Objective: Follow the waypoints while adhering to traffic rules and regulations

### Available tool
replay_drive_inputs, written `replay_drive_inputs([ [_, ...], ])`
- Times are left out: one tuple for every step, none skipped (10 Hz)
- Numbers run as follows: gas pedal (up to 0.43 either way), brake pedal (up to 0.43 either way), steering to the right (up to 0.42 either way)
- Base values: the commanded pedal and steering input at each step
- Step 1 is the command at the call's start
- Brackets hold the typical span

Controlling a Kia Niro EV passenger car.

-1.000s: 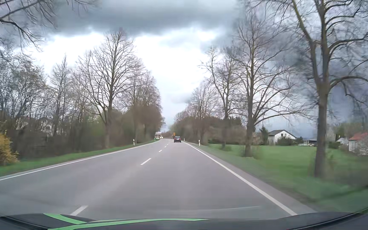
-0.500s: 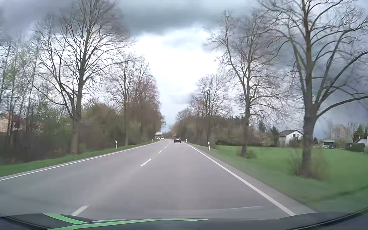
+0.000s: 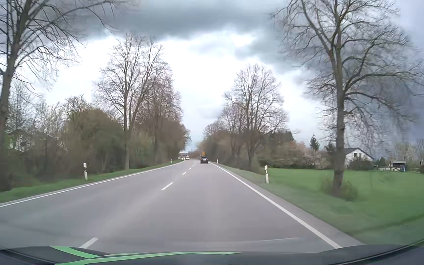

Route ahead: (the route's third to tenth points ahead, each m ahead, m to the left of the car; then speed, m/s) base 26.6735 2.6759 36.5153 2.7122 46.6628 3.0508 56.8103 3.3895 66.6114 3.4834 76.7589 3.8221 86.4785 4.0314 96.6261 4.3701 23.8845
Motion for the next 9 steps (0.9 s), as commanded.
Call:
replay_drive_inputs([
  [0.24, 0.0, -0.002],
  [0.24, 0.0, -0.002],
  [0.24, 0.0, -0.003],
  [0.24, 0.0, -0.003],
  [0.24, 0.0, -0.003],
  [0.24, 0.0, -0.002],
  [0.24, 0.0, -0.003],
  [0.24, 0.0, -0.003],
  [0.24, 0.0, -0.003],
])
